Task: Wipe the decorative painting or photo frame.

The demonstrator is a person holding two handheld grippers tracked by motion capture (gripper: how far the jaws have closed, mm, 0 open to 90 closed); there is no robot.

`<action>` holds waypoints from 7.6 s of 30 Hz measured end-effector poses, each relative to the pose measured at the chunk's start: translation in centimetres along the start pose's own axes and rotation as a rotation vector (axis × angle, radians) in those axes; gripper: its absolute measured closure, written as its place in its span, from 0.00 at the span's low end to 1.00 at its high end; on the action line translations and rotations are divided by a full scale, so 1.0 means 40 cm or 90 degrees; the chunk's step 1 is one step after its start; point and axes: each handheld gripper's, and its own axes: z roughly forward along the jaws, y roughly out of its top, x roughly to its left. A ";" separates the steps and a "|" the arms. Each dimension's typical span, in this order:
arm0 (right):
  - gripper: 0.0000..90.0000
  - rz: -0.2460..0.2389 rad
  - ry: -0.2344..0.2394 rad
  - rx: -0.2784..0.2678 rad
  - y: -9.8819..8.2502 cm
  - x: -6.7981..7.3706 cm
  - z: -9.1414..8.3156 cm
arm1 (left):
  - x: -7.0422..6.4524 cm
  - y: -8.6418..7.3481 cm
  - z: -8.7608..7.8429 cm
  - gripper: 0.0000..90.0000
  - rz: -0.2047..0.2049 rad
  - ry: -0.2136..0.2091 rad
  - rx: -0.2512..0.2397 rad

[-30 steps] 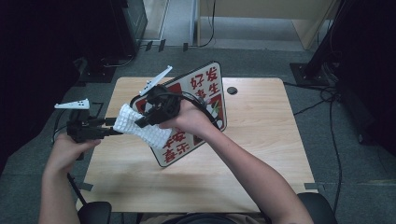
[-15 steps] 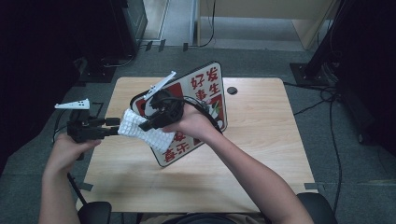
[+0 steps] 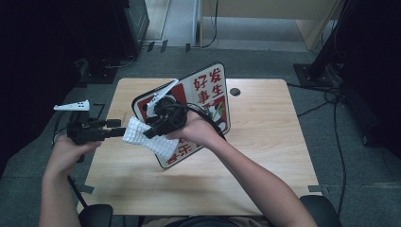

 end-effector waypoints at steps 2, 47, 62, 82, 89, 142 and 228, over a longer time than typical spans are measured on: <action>0.89 0.003 0.000 0.003 -0.006 -0.001 0.004 | -0.001 0.001 0.001 0.41 -0.004 -0.003 0.000; 0.89 0.037 0.016 0.041 -0.124 -0.030 0.087 | -0.050 0.061 0.054 0.61 0.039 -0.078 0.031; 0.89 0.041 0.008 0.036 -0.158 -0.037 0.102 | -0.058 0.085 0.097 0.63 0.045 -0.088 0.042; 0.89 0.048 0.003 0.048 -0.210 -0.055 0.136 | -0.034 0.076 0.148 0.81 0.007 -0.086 0.065; 0.89 0.058 -0.007 0.056 -0.239 -0.067 0.151 | -0.032 0.074 0.149 0.83 0.007 -0.088 0.064; 0.90 0.039 -0.049 0.018 -0.165 -0.066 -0.091 | -0.035 0.072 0.148 0.82 0.008 -0.090 0.065; 0.89 0.075 -0.145 0.004 0.229 -0.108 -0.197 | -0.037 0.069 0.151 0.84 0.040 -0.084 0.056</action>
